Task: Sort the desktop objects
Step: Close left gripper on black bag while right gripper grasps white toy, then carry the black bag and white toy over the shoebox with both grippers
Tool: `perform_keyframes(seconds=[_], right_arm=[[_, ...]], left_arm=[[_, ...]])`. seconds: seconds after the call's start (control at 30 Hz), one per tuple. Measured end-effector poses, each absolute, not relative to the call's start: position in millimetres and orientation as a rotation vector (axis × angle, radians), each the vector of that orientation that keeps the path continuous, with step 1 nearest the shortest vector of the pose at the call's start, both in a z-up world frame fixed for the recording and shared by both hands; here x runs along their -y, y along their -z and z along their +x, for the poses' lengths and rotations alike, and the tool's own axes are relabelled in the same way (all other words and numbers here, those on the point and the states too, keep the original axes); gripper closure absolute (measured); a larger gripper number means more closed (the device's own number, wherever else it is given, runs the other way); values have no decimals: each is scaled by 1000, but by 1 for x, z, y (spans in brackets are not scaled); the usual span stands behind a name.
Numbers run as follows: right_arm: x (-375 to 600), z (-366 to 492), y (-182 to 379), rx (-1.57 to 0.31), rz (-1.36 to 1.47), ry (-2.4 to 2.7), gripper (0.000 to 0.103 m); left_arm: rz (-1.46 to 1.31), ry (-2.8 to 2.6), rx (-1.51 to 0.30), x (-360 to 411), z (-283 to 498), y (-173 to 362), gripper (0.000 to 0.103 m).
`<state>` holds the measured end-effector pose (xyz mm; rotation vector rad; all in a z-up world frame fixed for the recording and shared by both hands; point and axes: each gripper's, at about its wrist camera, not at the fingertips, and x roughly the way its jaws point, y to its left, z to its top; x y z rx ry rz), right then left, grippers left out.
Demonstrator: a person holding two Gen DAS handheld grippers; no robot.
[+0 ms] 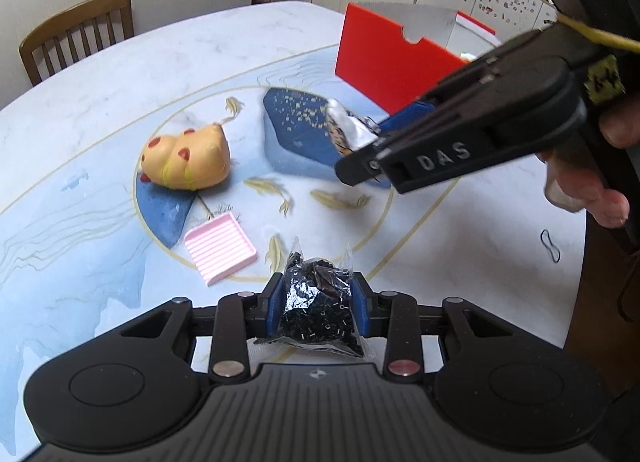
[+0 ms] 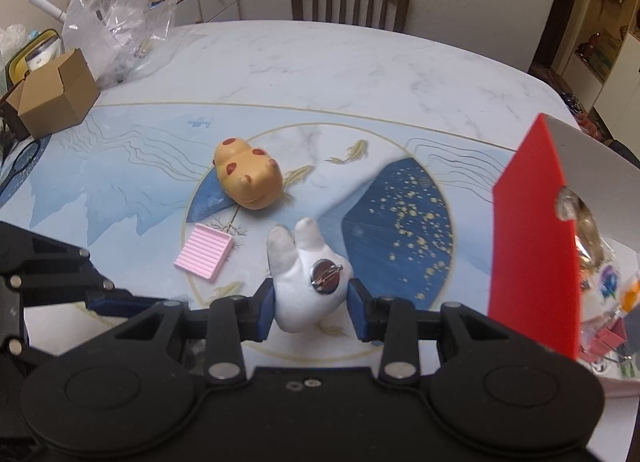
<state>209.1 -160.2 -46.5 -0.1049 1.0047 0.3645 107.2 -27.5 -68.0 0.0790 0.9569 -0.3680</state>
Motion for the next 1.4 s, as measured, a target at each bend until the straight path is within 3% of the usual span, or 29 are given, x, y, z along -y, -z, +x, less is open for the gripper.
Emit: perform_keyframes(seconds=[0.83,1.4], right_arm=[[257,171,-12,-935,-33,-315,67],[349,181,-18,-900,1,-269,67]], left_arm=[[55,406,-838,90,141,0,70],[93,454,-802,172,184,-14,70]])
